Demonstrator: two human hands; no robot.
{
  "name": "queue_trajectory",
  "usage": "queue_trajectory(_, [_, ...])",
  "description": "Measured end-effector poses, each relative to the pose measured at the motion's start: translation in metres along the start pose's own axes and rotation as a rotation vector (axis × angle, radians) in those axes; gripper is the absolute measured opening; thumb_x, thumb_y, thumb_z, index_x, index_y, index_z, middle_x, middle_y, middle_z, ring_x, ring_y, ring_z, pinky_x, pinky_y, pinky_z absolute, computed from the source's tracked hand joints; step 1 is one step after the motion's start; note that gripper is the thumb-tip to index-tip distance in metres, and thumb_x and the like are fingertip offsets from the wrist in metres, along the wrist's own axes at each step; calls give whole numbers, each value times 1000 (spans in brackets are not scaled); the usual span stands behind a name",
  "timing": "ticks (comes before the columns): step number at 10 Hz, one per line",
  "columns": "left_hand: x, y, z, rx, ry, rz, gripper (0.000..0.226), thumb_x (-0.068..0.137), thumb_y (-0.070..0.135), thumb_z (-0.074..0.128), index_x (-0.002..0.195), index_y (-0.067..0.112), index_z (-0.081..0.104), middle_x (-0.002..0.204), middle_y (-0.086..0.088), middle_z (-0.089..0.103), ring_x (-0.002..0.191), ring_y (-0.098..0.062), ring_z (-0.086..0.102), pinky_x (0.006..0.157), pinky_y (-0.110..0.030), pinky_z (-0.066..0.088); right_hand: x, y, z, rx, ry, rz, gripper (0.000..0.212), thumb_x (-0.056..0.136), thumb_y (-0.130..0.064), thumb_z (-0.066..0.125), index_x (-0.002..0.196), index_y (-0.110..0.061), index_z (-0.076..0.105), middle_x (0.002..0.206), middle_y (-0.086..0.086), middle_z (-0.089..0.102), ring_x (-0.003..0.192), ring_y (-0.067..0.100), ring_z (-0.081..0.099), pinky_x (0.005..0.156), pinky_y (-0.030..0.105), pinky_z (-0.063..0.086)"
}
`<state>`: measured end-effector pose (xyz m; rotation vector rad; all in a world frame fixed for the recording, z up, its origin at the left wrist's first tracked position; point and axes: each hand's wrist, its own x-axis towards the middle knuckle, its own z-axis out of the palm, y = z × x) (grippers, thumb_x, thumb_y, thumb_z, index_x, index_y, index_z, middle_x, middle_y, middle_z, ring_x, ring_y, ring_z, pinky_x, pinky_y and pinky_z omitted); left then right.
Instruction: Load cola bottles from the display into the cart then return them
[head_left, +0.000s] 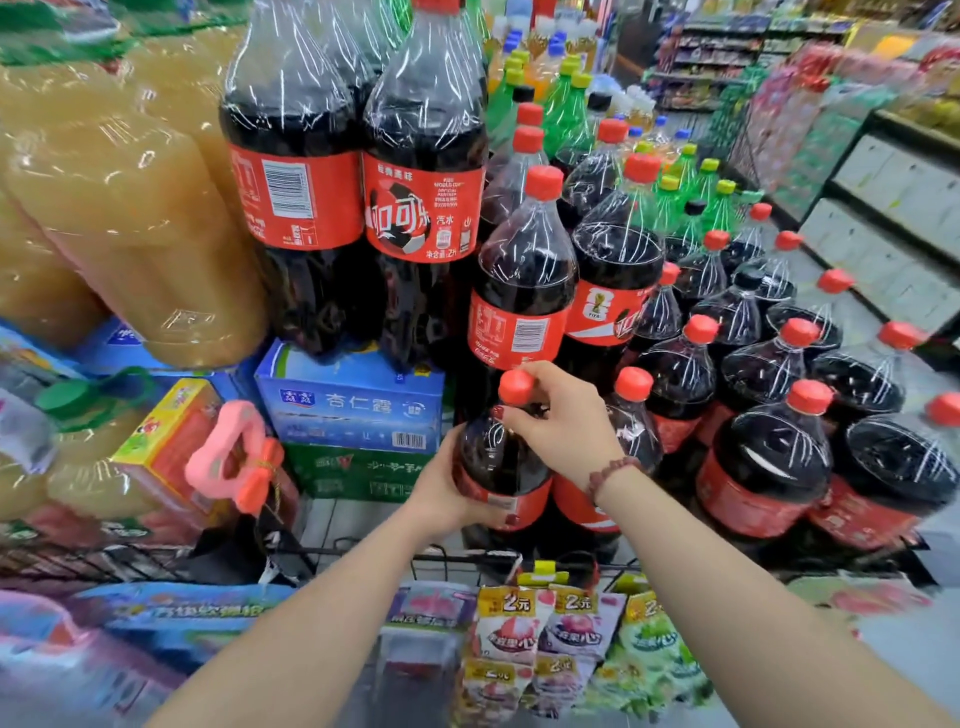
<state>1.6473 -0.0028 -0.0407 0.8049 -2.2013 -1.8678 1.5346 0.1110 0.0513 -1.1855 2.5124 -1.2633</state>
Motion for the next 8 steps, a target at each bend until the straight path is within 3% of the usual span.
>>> queue_trajectory(1, [-4, 0, 1, 13, 6, 7, 110, 55, 4, 92, 140, 35, 31, 119, 12, 60, 112, -8, 58, 94, -24, 46, -6, 4, 3, 10, 15, -2, 39, 79, -37, 70, 116, -33, 56, 104, -11, 69, 100, 12, 64, 88, 41, 52])
queue_trajectory(2, [-8, 2, 4, 45, -1, 4, 106, 58, 9, 92, 133, 45, 25, 114, 22, 55, 114, -5, 54, 99, -26, 44, -15, 6, 5, 27, 32, 20, 41, 82, -39, 67, 121, -36, 54, 107, -15, 68, 98, 10, 64, 89, 40, 52])
queue_trajectory(3, [-12, 7, 6, 75, -10, 13, 107, 60, 11, 91, 135, 44, 23, 111, 24, 52, 117, -9, 52, 101, -26, 42, -21, 5, 7, 129, 52, 55, 37, 84, -34, 67, 119, -33, 56, 108, -18, 66, 103, -1, 60, 93, 30, 50])
queue_trajectory(4, [-15, 11, 1, 116, -32, 37, 103, 59, 16, 92, 141, 32, 31, 116, 15, 55, 118, -13, 53, 101, -29, 43, -30, -1, 5, 179, 40, 93, 44, 85, -24, 69, 125, -30, 54, 114, -22, 60, 106, -14, 51, 93, 10, 37])
queue_trajectory(5, [-23, 10, -11, 143, -33, 107, 84, 60, 23, 91, 127, 33, 42, 110, 17, 59, 112, -12, 58, 98, -29, 46, -43, -4, 10, 190, 43, 144, 51, 82, -21, 73, 130, -24, 53, 120, -17, 57, 110, -7, 51, 94, 10, 36])
queue_trajectory(6, [-34, 10, -28, 101, -18, 166, 80, 65, 18, 88, 134, 19, 48, 119, 7, 59, 116, -12, 56, 98, -24, 42, -63, -9, 17, 217, 108, 214, 51, 80, -15, 75, 127, -18, 56, 123, -5, 59, 115, 8, 54, 102, 32, 44])
queue_trajectory(8, [-57, 22, -46, 52, -59, 331, 56, 77, 8, 79, 124, 27, 55, 120, 10, 59, 111, -1, 55, 93, -14, 43, -106, -16, 14, 253, 306, 368, 46, 82, -16, 72, 125, -19, 55, 124, -3, 57, 117, 12, 52, 99, 32, 45])
